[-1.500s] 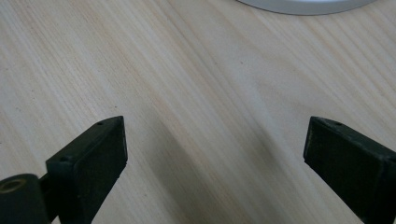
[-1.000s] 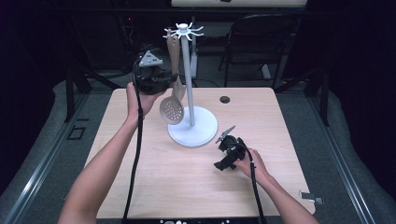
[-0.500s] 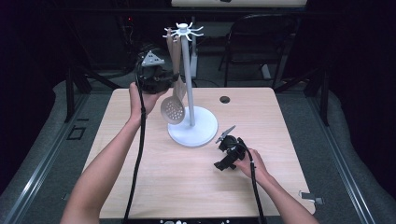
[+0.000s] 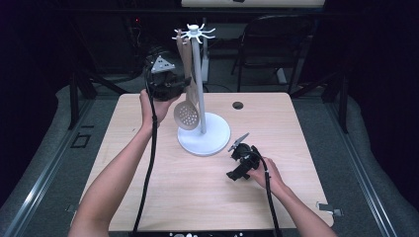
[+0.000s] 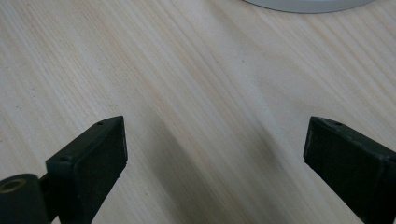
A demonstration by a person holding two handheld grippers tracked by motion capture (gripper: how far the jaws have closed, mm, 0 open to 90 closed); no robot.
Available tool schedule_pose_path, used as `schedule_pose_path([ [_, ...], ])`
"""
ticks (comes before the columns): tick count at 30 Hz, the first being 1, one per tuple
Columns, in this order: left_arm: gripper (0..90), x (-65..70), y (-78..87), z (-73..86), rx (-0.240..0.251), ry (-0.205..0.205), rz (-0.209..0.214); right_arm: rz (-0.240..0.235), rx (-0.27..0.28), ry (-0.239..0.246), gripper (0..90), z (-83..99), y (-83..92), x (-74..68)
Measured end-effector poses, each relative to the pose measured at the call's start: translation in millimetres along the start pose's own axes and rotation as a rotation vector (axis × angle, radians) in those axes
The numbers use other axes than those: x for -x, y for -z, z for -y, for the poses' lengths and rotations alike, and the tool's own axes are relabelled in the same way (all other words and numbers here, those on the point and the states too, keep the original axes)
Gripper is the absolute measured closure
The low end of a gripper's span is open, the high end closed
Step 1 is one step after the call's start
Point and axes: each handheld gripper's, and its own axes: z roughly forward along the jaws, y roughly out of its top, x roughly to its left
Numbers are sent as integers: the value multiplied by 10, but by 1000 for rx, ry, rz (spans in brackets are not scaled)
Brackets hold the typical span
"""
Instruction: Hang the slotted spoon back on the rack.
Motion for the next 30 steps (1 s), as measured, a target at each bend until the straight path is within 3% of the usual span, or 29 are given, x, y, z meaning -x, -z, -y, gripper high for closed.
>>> schedule_pose_path([
  [7, 706, -17, 60, 18, -2, 3, -1, -9, 5, -10, 57, 4, -9, -7],
  [15, 412, -53, 183, 90, -34, 10, 0, -7, 9, -6, 57, 3, -4, -4],
  [22, 258, -91, 292, 267, -78, 16, -24, -7, 13, -8, 57, 3, -2, -5],
  [30, 171, -158, 461, 546, -123, 33, -69, -8, 22, -19, 57, 8, 0, -3],
])
